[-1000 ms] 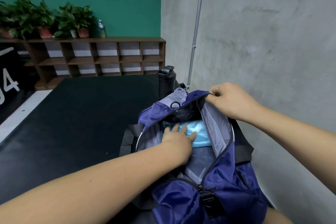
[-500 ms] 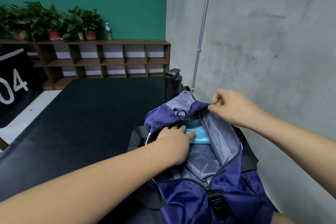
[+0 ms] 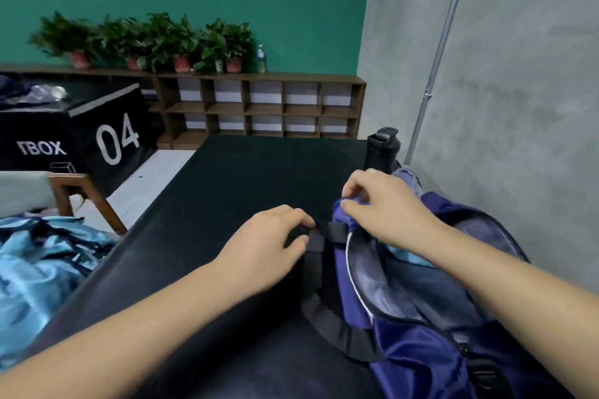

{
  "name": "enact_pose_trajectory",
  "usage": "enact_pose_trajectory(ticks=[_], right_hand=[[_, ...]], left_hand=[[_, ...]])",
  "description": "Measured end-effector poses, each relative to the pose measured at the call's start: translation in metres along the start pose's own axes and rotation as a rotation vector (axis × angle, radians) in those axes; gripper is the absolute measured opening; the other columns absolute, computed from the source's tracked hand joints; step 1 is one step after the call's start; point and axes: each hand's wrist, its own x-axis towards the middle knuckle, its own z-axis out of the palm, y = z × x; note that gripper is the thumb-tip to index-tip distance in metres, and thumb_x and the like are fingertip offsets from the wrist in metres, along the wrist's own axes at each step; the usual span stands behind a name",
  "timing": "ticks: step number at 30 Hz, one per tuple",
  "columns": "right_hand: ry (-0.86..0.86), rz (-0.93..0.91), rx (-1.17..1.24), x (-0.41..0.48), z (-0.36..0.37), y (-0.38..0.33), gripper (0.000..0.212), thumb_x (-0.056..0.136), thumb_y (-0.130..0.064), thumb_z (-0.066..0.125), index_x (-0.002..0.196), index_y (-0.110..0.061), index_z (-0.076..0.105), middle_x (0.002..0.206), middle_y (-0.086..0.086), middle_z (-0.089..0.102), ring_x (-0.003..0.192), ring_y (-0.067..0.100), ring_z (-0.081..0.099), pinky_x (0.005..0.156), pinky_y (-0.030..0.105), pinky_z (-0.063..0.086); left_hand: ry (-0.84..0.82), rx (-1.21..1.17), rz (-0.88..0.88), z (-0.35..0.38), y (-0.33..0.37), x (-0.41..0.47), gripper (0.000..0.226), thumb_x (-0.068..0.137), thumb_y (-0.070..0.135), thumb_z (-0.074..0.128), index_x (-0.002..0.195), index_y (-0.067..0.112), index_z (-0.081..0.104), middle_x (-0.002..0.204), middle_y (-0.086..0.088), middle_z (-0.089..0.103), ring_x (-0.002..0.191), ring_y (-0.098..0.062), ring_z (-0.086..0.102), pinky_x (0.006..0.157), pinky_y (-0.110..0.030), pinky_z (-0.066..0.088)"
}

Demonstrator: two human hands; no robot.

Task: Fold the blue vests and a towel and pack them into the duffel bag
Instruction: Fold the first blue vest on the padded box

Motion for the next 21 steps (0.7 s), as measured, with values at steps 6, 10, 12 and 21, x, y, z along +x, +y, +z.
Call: enact_pose_trajectory(ticks=[6, 10, 12, 21], right_hand=[[-0.133, -0.088, 0.128, 0.018, 0.080, -0.077, 0.006, 0.093, -0.033, 0.070, 0.091, -0.032, 0.064, 0.097, -0.012, 0.062, 0.093, 0.007, 0.062, 0.088, 0.037, 0.053], [-0.257, -0.112, 0.157, 0.025, 0.138, -0.117, 0.008, 0.095, -0.036, 0.067, 0.102, -0.033, 0.064, 0.105, -0.014, 0.060, 0.102, 0.007, 0.061, 0.094, 0.037, 0.054], [-0.327, -0.109, 0.159, 0.026, 0.166, -0.131, 0.016, 0.097, -0.037, 0.066, 0.112, -0.031, 0.064, 0.112, -0.014, 0.058, 0.107, 0.009, 0.059, 0.097, 0.038, 0.053], [-0.309, -0.147, 0.092, 0.020, 0.261, -0.165, 0.037, 0.106, -0.040, 0.053, 0.142, -0.030, 0.052, 0.142, -0.014, 0.047, 0.129, 0.012, 0.046, 0.119, 0.036, 0.031]], left_hand=[[0.039, 0.038, -0.225, -0.032, -0.086, -0.046, 0.026, 0.101, 0.033, 0.065, 0.126, 0.033, 0.069, 0.117, 0.020, 0.070, 0.110, -0.001, 0.063, 0.099, -0.029, 0.053], [0.062, 0.082, -0.351, -0.056, -0.137, -0.078, 0.023, 0.099, 0.032, 0.066, 0.121, 0.033, 0.070, 0.113, 0.018, 0.072, 0.106, -0.004, 0.065, 0.096, -0.030, 0.054], [0.079, 0.112, -0.411, -0.068, -0.161, -0.091, 0.023, 0.098, 0.032, 0.066, 0.121, 0.033, 0.071, 0.113, 0.016, 0.073, 0.106, -0.006, 0.067, 0.096, -0.032, 0.055], [0.133, 0.188, -0.688, -0.112, -0.259, -0.150, 0.019, 0.089, 0.030, 0.067, 0.106, 0.028, 0.075, 0.097, 0.010, 0.077, 0.092, -0.016, 0.072, 0.083, -0.034, 0.058]])
